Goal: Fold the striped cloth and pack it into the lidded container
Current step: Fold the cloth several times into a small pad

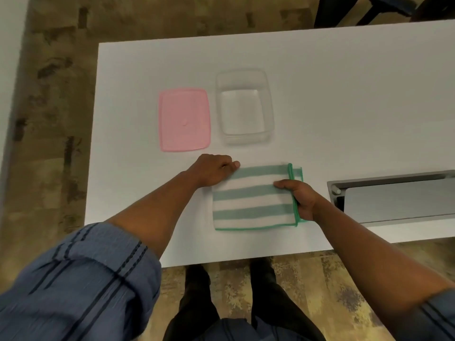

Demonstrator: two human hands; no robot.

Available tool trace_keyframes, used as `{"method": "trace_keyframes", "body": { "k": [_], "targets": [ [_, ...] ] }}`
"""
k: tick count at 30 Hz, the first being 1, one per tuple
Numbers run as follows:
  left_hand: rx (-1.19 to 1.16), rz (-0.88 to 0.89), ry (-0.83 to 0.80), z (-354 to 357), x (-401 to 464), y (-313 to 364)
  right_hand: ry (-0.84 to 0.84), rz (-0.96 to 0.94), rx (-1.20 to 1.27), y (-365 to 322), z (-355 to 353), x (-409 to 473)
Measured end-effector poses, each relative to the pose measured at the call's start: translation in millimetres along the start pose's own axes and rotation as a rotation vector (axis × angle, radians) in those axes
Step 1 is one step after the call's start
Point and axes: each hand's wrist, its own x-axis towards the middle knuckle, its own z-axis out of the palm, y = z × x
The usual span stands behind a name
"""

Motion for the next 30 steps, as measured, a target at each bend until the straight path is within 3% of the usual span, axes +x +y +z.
{"method": "trace_keyframes", "body": {
  "k": [4, 10, 15, 22, 27, 30],
  "targets": [
    [0.125, 0.036, 0.035, 5.5, 6.1, 0.2, 0.053, -0.063, -0.022, 0.6, -16.1, 3.4],
    [0.298, 0.158, 0.237, 17.5, 14.4, 9.1, 0.235, -0.231, -0.172, 6.7, -30.5, 7.4],
    [0.393, 0.131, 0.247, 26.9, 21.2, 14.2, 0.392, -0.401, -0.512, 11.2, -38.7, 11.4],
    [0.48, 0.061, 0.225, 39.1, 28.3, 12.7, 0.639, -0.494, -1.036, 21.7, -38.0, 12.5],
    [0.519, 0.083, 0.502, 48.0, 12.2, 25.0, 0.74, -0.576, -1.172, 32.0, -38.7, 12.0],
    [0.421, 0.175, 0.623, 74.9, -9.0, 39.8, 0.771, -0.61, -1.142, 34.8, -36.9, 11.3]
  ]
}}
